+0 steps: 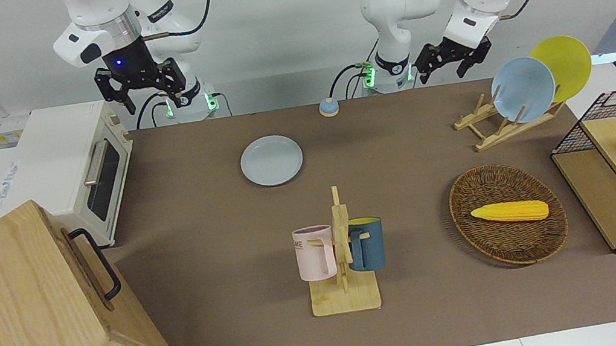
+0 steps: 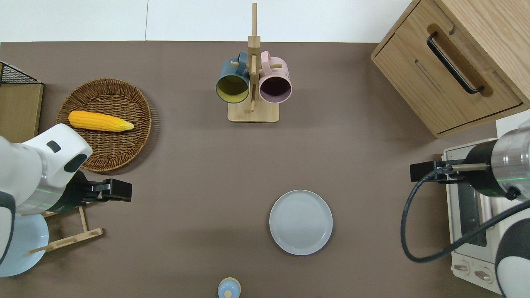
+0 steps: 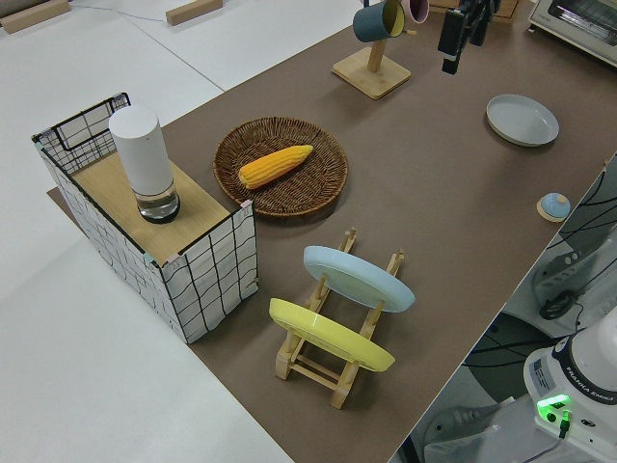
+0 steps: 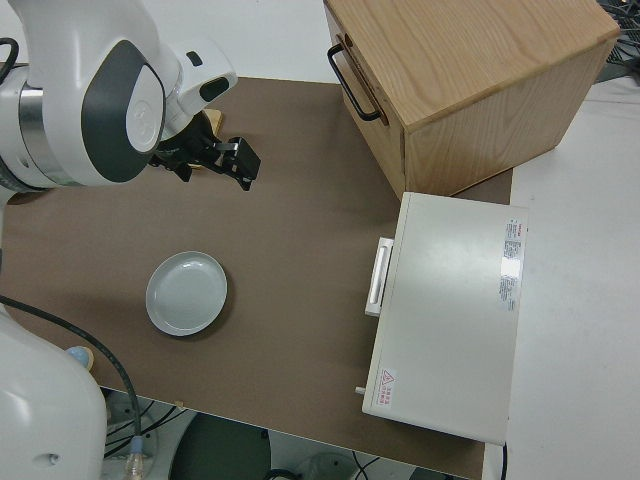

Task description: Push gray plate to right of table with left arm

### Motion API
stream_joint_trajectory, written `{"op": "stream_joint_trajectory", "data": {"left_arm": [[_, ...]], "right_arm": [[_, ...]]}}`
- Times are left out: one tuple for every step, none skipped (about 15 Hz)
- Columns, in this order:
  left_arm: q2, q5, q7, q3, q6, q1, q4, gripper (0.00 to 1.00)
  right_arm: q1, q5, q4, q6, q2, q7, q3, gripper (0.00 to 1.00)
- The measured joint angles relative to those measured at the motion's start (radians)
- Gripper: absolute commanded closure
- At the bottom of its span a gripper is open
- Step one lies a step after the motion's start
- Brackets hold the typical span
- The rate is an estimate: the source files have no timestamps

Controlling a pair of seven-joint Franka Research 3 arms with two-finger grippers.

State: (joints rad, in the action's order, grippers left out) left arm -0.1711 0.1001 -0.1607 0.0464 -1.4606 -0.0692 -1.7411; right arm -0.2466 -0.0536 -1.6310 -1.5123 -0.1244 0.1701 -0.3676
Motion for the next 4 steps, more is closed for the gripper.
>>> {"op": "stream_joint_trajectory", "data": {"left_arm": [[-0.002, 0.0, 0.0, 0.001, 0.007, 0.0, 0.017, 0.01], [-0.001, 0.0, 0.0, 0.003, 0.007, 0.0, 0.02, 0.01], [0.0, 0.0, 0.0, 0.004, 0.007, 0.0, 0.02, 0.01], [0.002, 0.0, 0.0, 0.004, 0.007, 0.0, 0.02, 0.01]], "right_arm": [[0.0, 0.0, 0.0, 0.0, 0.0, 0.0, 0.0, 0.005], [0.0, 0.0, 0.0, 0.0, 0.0, 0.0, 0.0, 0.005], [0.0, 0.0, 0.0, 0.0, 0.0, 0.0, 0.0, 0.005], [0.0, 0.0, 0.0, 0.0, 0.0, 0.0, 0.0, 0.007]]}}
